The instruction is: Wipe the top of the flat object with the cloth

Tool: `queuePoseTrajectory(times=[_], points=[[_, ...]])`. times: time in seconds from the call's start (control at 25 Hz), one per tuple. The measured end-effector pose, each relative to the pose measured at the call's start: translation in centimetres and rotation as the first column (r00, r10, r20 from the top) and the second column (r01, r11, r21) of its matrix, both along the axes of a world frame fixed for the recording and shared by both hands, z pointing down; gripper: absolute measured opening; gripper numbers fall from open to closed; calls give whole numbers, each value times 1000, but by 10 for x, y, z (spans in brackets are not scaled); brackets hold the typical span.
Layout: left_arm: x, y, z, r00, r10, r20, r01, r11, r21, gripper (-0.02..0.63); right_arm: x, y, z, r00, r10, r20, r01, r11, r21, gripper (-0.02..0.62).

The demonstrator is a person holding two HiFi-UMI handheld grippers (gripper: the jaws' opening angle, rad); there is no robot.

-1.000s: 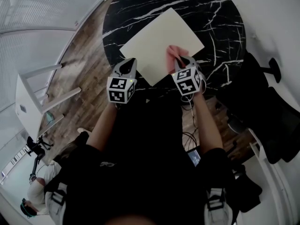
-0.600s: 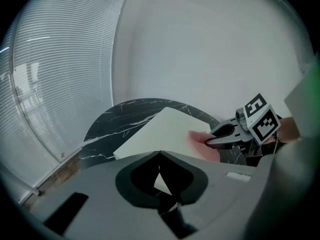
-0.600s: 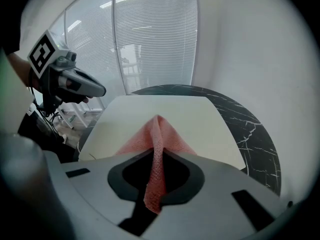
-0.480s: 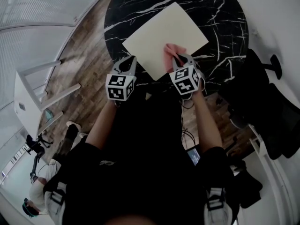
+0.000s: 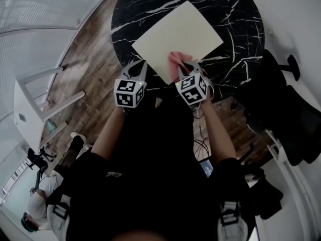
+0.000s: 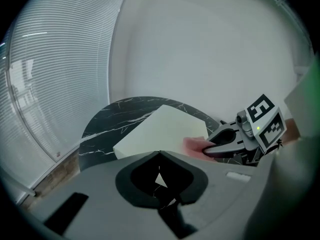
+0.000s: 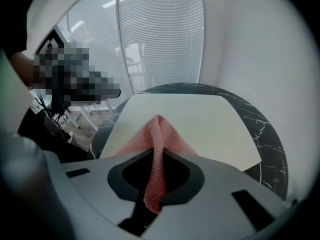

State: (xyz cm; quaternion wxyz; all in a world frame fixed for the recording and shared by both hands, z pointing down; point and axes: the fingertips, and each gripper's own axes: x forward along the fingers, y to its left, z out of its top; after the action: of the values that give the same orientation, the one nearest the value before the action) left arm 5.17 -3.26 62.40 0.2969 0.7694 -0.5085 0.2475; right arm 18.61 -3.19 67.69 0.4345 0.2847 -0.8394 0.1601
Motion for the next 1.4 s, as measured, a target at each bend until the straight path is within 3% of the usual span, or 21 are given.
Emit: queuePoseTrajectory(times=[1.4], points=[[-32,12,4,988,153,-9,-153,988,-3,0,-59,55,5,997,72,10,-71,996,-57,26]])
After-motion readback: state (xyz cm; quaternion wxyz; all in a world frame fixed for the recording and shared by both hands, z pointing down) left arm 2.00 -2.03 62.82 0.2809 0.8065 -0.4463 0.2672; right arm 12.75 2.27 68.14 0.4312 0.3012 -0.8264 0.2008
